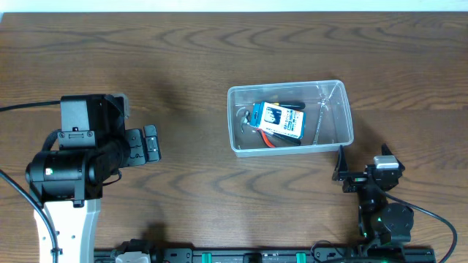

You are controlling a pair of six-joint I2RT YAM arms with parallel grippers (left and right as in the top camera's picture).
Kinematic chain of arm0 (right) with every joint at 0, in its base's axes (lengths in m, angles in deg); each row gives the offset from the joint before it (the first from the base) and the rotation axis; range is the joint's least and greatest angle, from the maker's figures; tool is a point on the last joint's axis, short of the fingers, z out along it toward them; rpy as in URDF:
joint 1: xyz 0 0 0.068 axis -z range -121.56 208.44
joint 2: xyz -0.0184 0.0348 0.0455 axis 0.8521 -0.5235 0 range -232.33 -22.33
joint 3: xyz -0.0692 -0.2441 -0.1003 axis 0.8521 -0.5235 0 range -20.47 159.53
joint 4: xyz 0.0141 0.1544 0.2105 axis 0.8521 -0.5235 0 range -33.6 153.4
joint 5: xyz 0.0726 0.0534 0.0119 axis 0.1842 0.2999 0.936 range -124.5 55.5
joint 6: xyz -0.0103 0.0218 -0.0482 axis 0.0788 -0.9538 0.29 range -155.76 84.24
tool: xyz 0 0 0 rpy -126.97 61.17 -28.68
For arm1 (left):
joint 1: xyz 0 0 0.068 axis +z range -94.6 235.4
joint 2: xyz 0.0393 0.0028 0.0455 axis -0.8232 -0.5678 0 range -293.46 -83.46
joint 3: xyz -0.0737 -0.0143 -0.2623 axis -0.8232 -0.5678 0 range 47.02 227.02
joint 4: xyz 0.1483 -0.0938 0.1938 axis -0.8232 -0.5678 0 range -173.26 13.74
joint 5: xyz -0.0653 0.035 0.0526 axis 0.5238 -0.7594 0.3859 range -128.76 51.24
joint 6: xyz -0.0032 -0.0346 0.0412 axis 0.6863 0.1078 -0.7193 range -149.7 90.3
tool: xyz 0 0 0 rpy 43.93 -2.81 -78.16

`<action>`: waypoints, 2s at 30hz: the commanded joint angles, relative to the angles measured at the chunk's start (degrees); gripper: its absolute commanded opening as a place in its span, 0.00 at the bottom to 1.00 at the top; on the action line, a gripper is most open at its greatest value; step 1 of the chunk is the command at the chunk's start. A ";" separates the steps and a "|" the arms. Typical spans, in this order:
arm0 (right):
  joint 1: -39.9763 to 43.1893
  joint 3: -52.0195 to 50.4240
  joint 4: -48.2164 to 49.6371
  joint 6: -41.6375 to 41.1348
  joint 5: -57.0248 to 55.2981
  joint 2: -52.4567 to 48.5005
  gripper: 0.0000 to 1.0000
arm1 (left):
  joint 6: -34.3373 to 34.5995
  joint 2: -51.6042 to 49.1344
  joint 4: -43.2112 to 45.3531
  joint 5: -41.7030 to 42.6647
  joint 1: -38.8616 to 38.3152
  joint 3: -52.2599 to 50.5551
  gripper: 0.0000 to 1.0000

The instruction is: Pack container

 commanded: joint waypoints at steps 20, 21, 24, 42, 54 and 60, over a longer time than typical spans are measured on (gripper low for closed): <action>0.55 -0.09 -0.31 0.90 -0.50 0.39 0.99 | 0.50 0.13 -0.02 -0.90 0.28 0.74 0.98; 0.55 -0.09 -0.31 0.90 -0.50 0.42 0.99 | 0.48 0.13 -0.02 -0.90 0.28 0.74 0.98; 0.55 -0.09 -0.31 0.90 -0.50 0.39 0.99 | 0.50 0.13 -0.02 -0.90 0.28 0.74 0.98; 0.55 -0.09 -0.31 0.90 -0.50 0.39 0.99 | 0.48 1.75 -0.04 -0.90 0.28 0.37 0.98; 0.55 -0.09 -0.31 0.90 -0.50 0.39 0.99 | 4.52 25.16 21.27 0.24 -1.44 -16.52 0.98; 0.55 -0.09 -0.31 0.90 -0.50 0.39 0.99 | 6.75 38.80 46.69 -0.22 -1.53 -35.08 0.98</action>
